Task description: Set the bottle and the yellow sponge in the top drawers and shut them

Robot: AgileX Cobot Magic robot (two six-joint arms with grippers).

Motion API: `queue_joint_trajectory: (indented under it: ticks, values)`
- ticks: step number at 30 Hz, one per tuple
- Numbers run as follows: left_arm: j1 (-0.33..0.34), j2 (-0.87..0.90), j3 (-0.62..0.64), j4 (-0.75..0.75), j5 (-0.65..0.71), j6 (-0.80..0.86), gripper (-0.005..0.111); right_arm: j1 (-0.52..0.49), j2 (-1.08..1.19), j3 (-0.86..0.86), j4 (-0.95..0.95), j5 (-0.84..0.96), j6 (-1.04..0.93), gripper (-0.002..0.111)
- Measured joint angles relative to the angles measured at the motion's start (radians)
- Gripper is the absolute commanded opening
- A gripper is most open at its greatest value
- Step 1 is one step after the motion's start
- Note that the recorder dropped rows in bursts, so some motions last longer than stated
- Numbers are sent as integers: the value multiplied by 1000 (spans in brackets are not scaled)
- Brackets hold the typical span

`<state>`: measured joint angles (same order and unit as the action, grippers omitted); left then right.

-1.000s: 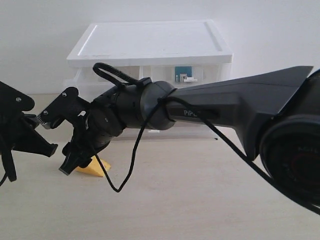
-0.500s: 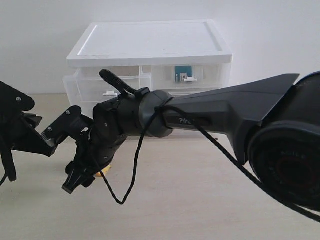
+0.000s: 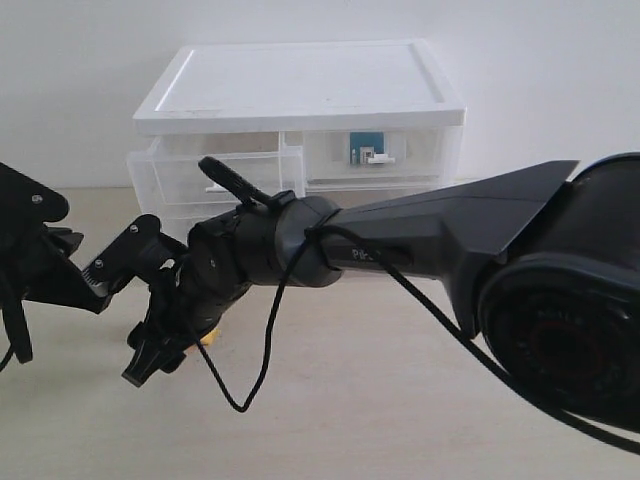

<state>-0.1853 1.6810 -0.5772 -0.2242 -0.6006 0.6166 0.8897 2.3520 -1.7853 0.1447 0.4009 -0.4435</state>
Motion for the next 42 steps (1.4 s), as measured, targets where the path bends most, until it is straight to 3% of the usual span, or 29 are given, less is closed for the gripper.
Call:
queue_joint_trajectory:
  ticks: [19, 24, 31, 42]
  values:
    - [2, 0, 2, 0, 2, 4, 4, -2, 11, 0, 40, -18, -24, 62]
    - [2, 0, 2, 0, 6, 8, 4, -2, 11, 0, 48, -6, -32, 45]
    - [10, 0, 3, -5, 12, 14, 4, 36, 11, 0, 55, 25, -48, 57]
    - [10, 0, 3, -88, -11, 55, 4, 25, -8, 0, -16, 25, -14, 57]
